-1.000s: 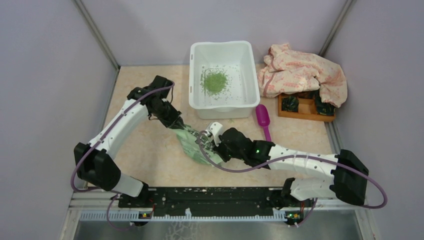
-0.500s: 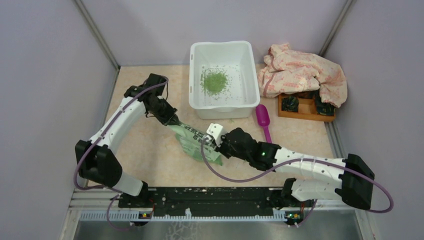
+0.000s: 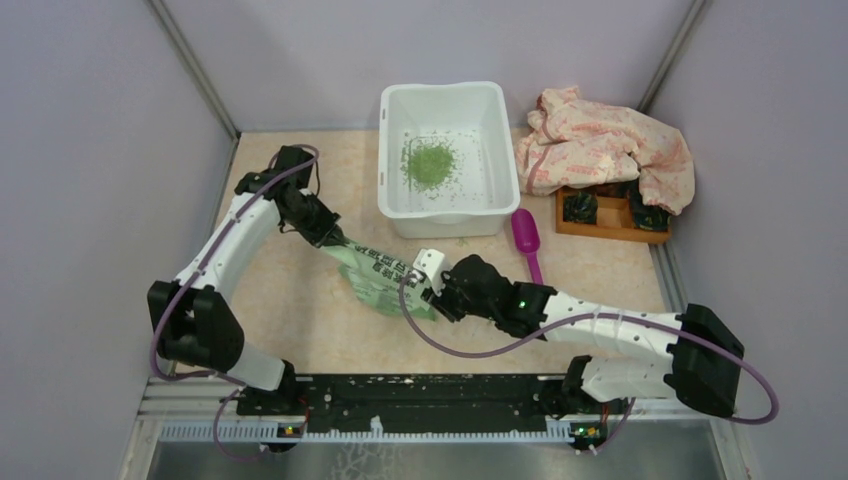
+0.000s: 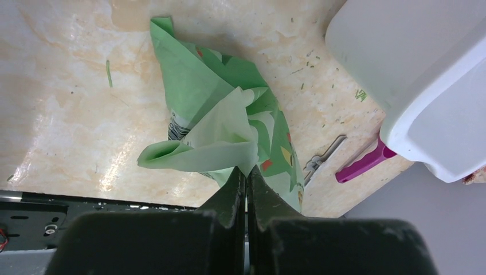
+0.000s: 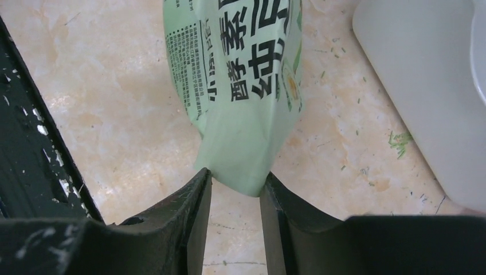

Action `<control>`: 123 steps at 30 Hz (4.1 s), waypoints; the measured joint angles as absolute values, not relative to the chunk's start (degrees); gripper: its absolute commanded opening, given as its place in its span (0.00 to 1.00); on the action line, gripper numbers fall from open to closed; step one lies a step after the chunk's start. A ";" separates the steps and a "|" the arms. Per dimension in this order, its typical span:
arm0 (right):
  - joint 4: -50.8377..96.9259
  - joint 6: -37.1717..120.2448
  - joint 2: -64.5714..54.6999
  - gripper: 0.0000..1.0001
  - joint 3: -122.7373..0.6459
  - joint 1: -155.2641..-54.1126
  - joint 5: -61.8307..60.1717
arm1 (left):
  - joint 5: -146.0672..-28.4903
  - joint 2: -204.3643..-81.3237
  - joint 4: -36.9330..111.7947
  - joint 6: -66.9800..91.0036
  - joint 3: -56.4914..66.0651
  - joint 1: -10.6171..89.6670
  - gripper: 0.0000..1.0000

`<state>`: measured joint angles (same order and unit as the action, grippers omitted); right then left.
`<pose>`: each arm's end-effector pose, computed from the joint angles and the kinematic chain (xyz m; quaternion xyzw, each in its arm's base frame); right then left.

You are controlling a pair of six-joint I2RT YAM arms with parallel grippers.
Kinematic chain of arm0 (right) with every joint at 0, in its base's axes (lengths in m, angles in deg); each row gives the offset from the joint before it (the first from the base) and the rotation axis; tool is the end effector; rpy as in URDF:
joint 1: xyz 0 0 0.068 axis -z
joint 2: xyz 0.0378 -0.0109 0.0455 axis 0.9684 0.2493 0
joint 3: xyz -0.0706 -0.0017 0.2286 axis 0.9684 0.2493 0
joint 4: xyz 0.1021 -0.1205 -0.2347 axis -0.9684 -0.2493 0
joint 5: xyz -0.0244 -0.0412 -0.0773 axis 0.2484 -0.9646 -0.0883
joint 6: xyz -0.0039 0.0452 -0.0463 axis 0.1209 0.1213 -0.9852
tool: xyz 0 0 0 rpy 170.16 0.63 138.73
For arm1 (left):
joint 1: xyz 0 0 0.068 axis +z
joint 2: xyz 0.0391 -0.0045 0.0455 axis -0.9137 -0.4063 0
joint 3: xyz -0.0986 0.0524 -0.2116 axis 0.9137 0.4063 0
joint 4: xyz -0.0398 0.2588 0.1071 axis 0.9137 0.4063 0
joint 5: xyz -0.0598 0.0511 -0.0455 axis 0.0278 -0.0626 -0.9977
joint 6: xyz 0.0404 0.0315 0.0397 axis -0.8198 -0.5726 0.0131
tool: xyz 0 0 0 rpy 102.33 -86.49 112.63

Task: Fill the litter box with clean litter
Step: Close the cat litter bag at the center of the board, then pick up the clamp at the center of the board.

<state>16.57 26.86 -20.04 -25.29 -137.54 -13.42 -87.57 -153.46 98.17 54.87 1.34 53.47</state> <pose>0.1437 0.2608 0.1908 -0.4861 0.7322 0.1824 0.4407 0.3134 -0.0775 0.2370 -0.3378 0.9206 -0.1613 0.1108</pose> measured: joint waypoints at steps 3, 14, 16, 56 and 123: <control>16.26 27.94 -19.82 0.33 -25.29 -136.47 -12.15 | -87.57 -153.46 97.66 54.25 1.36 53.97 0.00; 14.47 29.31 -19.41 0.63 -28.66 -130.67 -4.98 | -87.81 -153.46 96.31 52.59 1.78 54.43 0.00; 13.97 29.29 -19.52 0.63 -30.32 -130.48 -2.27 | -88.06 -153.46 96.31 52.29 1.78 54.54 0.00; 11.21 31.74 -18.18 0.43 -35.37 -121.23 -1.99 | -89.52 -153.37 94.34 49.66 2.57 55.81 0.00; -9.75 45.64 -19.63 0.00 -48.26 -117.12 -11.61 | -101.13 -139.84 68.53 40.90 21.34 56.55 0.15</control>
<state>-9.75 45.64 -19.63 -48.26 -117.12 -11.61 -101.13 -139.84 68.53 40.90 21.34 56.55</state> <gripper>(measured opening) 0.014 0.151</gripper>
